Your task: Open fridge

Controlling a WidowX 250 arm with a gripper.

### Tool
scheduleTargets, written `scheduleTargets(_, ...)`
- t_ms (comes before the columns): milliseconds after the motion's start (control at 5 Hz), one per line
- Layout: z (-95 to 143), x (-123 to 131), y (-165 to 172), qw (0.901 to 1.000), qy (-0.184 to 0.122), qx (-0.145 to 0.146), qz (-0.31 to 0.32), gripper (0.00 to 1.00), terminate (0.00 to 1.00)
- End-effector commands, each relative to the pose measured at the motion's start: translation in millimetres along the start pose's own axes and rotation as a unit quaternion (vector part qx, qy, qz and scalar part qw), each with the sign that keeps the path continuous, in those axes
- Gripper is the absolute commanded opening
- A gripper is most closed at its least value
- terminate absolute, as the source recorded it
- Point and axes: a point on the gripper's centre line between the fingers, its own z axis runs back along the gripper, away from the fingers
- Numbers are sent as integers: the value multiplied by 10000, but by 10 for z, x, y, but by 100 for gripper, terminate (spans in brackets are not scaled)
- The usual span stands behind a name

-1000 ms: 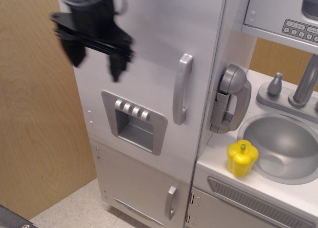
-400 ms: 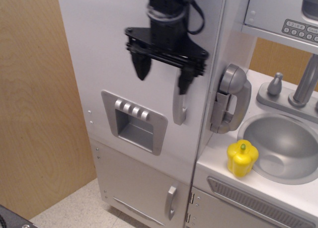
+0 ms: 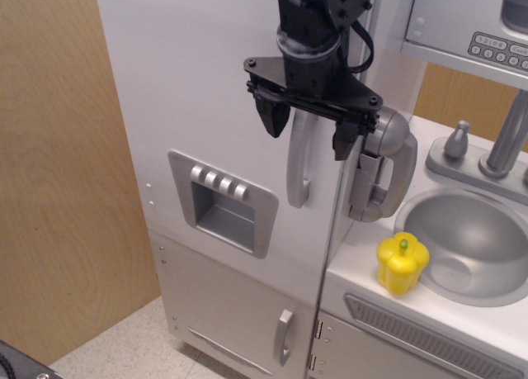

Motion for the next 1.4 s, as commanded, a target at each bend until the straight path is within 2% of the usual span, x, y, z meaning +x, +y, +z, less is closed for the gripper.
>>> scheduleTargets(0,-34,154,68,9982,-544,105,216,0,0)
scheduleTargets(400,-97,199,199,9982,-419,238,368,0,0)
scheduleTargets(800,111,-206,427,9992,-358,158,-105,0,0)
scheduleTargets(1000,229,-376,641,9992,-121,107,-367,0,0)
scheduleTargets(1200,264,-461,707,9980,117,219,-586,100,0)
